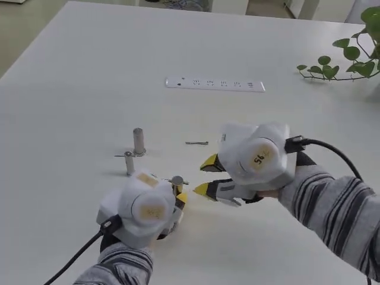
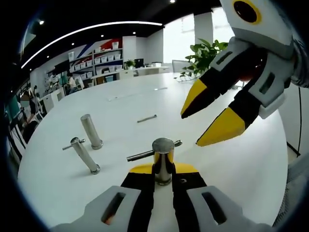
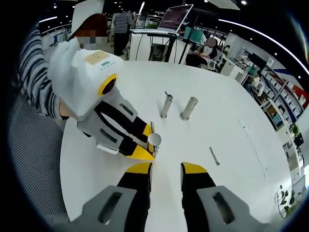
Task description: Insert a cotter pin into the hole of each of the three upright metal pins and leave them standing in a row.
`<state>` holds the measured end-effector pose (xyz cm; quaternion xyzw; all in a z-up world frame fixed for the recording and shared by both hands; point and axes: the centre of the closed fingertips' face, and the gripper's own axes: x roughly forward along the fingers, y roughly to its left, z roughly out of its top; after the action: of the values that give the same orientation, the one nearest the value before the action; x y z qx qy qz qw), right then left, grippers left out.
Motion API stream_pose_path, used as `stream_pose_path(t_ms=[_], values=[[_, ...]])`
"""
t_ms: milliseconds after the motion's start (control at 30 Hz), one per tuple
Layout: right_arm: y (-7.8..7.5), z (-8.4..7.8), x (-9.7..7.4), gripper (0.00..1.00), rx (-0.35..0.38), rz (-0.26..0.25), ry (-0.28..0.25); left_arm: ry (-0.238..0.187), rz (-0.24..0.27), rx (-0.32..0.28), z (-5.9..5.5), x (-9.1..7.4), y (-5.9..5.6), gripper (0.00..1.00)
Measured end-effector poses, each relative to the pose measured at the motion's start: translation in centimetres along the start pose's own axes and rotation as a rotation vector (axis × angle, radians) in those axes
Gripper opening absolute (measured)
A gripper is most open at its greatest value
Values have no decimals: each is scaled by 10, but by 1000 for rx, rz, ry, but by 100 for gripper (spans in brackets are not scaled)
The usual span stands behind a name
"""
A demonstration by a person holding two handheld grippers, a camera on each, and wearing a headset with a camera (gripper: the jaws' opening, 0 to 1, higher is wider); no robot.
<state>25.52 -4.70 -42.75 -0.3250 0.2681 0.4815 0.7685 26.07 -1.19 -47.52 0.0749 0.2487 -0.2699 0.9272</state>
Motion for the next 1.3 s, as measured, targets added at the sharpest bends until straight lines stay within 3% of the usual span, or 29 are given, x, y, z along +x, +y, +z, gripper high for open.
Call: stream_pose_path(t_ms=[100,267,533,733,933,1300], values=[[-3,1,-6,19,98,-11,-33,2,7,-14,1,1,5,9],[-9,-3,-12,16,89,-53,-24,-4,15,-43,7,5,15,9],[-9,-4,-11,19,151,-45,-35,-14,49,-46,19,16,33,9],[-13,-4,-10,23,201,-50,-48,-11,64,-64,20,23,44,9],[-10,-5,-9,29,298,-14,-78,-3,60,-93,18,27,47,9],[-14,-14,-10,30,355,-21,-80,-3,56,-91,19,31,41,9]])
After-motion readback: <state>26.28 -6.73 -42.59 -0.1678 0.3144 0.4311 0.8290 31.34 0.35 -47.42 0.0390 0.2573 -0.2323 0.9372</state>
